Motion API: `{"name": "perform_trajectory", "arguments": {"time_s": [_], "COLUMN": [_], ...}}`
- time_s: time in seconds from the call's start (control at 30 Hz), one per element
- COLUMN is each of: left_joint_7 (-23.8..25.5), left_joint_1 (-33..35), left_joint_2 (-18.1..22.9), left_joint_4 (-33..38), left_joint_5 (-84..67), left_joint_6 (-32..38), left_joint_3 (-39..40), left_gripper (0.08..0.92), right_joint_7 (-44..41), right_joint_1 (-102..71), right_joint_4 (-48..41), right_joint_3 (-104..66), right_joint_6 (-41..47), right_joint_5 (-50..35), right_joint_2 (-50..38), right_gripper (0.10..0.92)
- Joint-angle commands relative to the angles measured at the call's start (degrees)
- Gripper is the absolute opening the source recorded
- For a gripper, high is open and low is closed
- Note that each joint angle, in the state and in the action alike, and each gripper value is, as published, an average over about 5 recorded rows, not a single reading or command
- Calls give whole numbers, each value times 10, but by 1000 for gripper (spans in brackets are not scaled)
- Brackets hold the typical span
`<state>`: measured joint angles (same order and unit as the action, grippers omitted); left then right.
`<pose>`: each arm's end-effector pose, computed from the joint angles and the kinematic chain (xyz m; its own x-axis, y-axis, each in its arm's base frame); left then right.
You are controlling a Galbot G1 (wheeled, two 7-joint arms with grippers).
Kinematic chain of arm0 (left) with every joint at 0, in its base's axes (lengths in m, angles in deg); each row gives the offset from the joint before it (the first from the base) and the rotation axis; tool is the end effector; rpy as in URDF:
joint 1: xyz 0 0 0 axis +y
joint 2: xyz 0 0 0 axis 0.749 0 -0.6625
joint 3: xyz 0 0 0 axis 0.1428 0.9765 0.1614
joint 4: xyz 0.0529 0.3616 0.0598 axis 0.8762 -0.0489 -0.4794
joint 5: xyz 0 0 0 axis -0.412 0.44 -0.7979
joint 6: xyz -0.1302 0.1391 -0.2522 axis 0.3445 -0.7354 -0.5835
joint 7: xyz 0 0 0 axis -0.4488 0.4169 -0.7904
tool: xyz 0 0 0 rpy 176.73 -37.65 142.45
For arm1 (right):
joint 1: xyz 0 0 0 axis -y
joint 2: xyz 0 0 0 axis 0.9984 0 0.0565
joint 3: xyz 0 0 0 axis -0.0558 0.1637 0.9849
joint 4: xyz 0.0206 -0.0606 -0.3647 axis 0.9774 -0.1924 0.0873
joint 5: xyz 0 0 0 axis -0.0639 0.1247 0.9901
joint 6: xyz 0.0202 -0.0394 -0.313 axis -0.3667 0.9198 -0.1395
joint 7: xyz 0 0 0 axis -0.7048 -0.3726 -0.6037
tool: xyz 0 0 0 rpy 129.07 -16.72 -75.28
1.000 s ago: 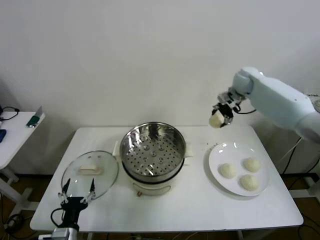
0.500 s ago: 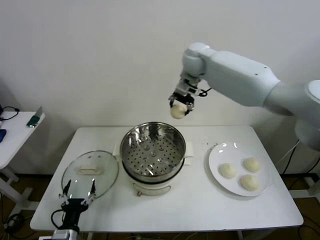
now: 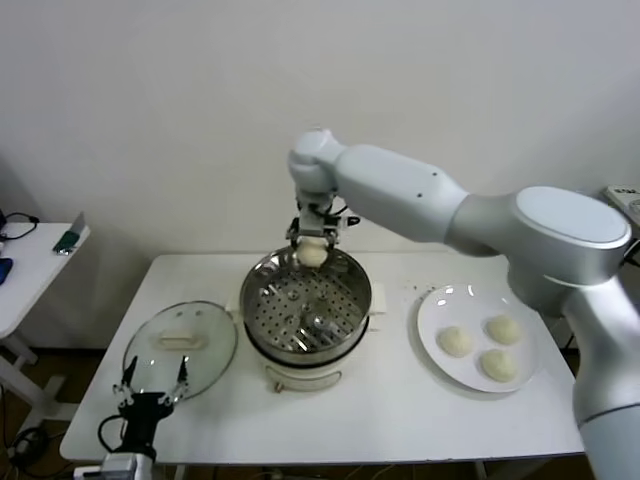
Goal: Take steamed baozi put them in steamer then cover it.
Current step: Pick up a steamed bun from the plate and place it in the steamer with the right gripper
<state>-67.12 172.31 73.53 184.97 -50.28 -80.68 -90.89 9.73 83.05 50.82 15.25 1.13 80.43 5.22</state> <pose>0.0954 0.0909 -0.3789 -0.9788 -0.1679 0.1172 -0.1399 0.9664 0.2156 0.5746 0.2105 -0.0550 -0.2624 -0.0302 0.9645 -0.0179 -0.9992 -0.0362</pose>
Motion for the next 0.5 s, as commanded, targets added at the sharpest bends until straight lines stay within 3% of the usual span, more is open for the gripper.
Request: {"name": "perform_trajectory", "arguments": {"time_s": [0.03,0.5], "left_joint_7": [-16,-19], "left_joint_1": [1,3], "left_joint_2": [-1,2], "left_joint_4": [0,-7], "left_joint_5": [1,3], "left_joint_6": [-16,-18], "left_joint_3": [-2,0], "left_gripper": [823,823], "right_joint_7": [9,14], "right_joint_1": [-65,-78], "right_joint_4": [-20,-53], "right_joint_3": [-15,-25], "right_joint_6": [-29,-34], "right_joint_5": [83,102], "right_joint_2": [33,42], "right_gripper": [721,733]}}
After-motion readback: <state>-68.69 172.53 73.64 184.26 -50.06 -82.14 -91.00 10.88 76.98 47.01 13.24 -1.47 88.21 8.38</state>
